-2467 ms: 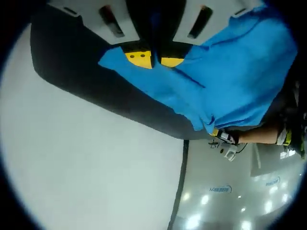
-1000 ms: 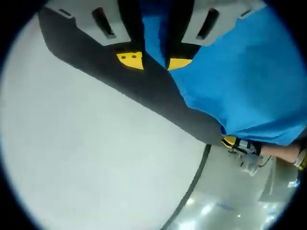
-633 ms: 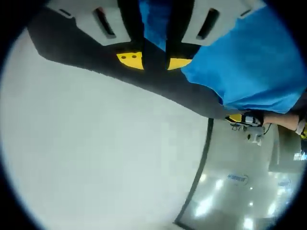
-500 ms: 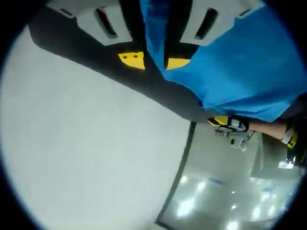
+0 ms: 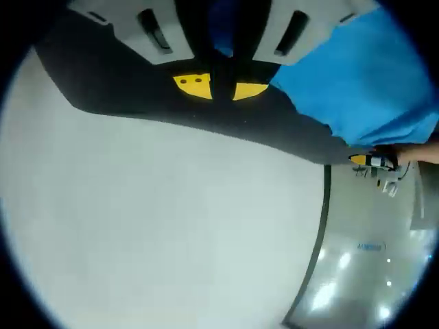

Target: Spread out the cloth and fold it

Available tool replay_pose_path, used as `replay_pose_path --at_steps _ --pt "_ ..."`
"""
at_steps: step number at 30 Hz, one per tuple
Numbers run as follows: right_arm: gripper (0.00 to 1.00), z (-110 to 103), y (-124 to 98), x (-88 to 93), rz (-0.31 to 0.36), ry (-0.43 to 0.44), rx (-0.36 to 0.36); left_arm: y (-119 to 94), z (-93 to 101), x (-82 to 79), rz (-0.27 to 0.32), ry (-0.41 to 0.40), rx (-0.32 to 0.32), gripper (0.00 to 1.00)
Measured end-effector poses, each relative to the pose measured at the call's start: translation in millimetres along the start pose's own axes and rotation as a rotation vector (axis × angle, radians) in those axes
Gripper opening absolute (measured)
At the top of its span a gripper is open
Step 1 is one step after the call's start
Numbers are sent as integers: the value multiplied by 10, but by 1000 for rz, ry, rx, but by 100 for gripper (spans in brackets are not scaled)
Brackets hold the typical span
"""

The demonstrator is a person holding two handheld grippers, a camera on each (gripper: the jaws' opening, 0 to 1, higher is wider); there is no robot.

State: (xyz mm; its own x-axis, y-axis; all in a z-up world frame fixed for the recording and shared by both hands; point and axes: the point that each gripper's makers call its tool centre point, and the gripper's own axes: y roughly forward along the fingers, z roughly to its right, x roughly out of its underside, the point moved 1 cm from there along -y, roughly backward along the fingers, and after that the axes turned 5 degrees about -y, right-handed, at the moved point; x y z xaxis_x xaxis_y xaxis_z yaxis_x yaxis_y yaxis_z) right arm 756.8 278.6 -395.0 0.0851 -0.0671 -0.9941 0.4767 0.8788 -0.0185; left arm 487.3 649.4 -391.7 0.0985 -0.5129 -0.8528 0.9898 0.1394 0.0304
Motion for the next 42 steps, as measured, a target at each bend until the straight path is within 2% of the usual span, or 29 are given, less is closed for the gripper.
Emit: replay_pose_path --at_steps 1,3,4,6,7,9,10,11,12,14,16,18,19,20,21,23,25,26,27,28,30,31,32,34,35,37,40,42 --pt "12 53 -65 -68 4 38 9 -57 -63 -37 3 -36 -18 20" --pt "16 139 -211 -292 41 52 4 -155 -136 -57 -17 -34 -55 19" --pt "17 107 -312 -386 50 41 2 -213 -91 -69 -23 -13 -47 19" --pt "19 59 -478 -535 52 28 -3 -398 94 -44 -58 99 -14 21" --pt "21 19 -576 -590 55 27 -8 -595 311 74 -128 127 26 22" --pt "25 -194 -786 -610 31 60 -45 -850 577 154 -174 143 87 27" --pt "27 -359 -1036 -590 0 111 -79 -1064 741 199 -200 155 110 30" --pt "27 -459 -1155 -571 -11 127 -94 -1222 856 224 -204 165 131 33" --pt "27 -704 -1355 -544 -3 122 -123 -1379 981 231 -177 166 162 36" --pt "26 -981 -1716 -465 27 114 -120 -1699 1162 267 -110 129 203 38" --pt "26 -1163 -2029 -304 24 66 -94 -1994 1178 398 -98 92 197 38" --pt "25 -1201 -2281 -98 -4 94 -6 -2228 1132 565 -105 95 146 36" --pt "23 -1285 -2381 11 -26 85 -19 -2310 1102 649 -112 121 122 34" --pt "21 -1374 -2467 165 -85 53 -59 -2401 1102 743 -131 166 108 32" --pt "21 -1409 -2535 283 -120 52 -68 -2496 1112 856 -162 216 102 28" --pt "19 -1446 -2638 437 -182 94 -77 -2561 1173 965 -180 257 129 25" --pt "18 -1449 -2659 343 -141 83 -89 -2587 1239 1069 -213 316 153 25" --pt "18 -1453 -2655 299 -128 94 -98 -2576 1249 1097 -219 370 149 25" --pt "18 -1479 -2632 292 -122 103 -117 -2538 1193 1080 -209 432 110 25" --pt "18 -1509 -2618 328 -142 107 -147 -2507 1160 1076 -204 449 90 25" --pt "19 -1586 -2607 448 -197 88 -196 -2451 1114 1103 -212 425 80 25" --pt "20 -1594 -2593 461 -199 89 -194 -2443 1095 1130 -223 384 75 25" --pt "20 -1594 -2592 489 -216 48 -193 -2419 1053 1169 -241 336 54 25" --pt "18 -1615 -2579 497 -220 1 -200 -2376 926 1215 -269 382 5 25" --pt "16 -1618 -2568 507 -223 -6 -195 -2355 892 1245 -281 416 -22 20" --pt "8 -1616 -2572 523 -230 -30 -191 -2316 874 1319 -318 411 -40 9" --pt "2 -1615 -2603 492 -227 -25 -194 -2361 897 1241 -298 386 -41 4" --pt "1 -1567 -2637 469 -228 -1 -167 -2435 917 1167 -277 354 -10 4"
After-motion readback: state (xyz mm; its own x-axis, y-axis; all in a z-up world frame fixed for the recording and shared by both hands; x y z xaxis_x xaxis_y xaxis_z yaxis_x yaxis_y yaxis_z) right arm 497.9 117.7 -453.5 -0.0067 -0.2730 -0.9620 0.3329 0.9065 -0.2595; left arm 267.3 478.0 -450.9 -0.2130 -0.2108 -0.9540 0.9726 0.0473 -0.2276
